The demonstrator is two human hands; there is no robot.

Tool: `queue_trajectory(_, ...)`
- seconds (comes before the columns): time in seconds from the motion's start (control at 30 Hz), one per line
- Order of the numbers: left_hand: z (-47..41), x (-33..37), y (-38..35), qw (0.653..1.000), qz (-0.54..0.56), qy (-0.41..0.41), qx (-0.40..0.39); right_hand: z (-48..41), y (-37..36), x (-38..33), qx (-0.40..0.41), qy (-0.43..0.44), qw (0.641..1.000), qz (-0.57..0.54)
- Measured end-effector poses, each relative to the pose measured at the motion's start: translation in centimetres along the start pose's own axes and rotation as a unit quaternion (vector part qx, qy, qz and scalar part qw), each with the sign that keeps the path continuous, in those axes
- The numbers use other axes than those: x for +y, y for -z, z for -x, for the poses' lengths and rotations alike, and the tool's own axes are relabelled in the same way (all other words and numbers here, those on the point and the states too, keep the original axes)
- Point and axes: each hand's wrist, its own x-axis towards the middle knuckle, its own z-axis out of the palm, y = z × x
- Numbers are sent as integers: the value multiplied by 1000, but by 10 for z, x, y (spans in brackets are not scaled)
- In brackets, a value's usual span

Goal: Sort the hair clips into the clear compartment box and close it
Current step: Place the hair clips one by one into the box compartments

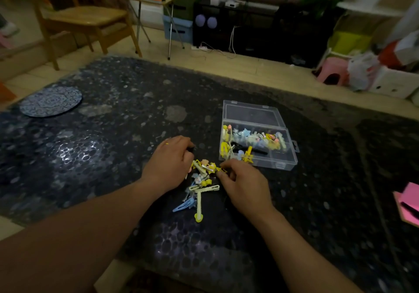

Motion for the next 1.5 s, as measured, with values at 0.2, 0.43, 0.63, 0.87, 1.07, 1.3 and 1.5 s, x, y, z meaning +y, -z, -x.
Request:
queue_trajectory(0.2, 0, -1, -3, 1000, -4, -2, 9, 3, -1, -2, 27, 11, 999, 18)
queue_trajectory(0.43, 0, 0, -3, 1000, -13, -4, 7, -2, 7, -7, -38, -25, 999, 6)
queue_trajectory(0.63, 1, 1, 0, 1000, -10, -1, 8, -12, 22, -7, -142, -47, 989, 2)
queue_trajectory(0.87, 2, -1, 0, 1000, -6, -7, 11, 11, 24, -3, -110, -50, 990, -72)
queue_trajectory(1.07, 1, -2, -3, 1000, -12, -12, 23, 18, 43, 7, -109, -76, 979, -157)
queue_trajectory(1.3, 1, 0, -3, 1000, -9, -14, 23, -42, 77, 21, 10, -86, 991, -106)
queue_trajectory(1.5, 2, -1, -3, 1000, -13, -12, 25, -78, 64, 22, -29, -41, 998, 27)
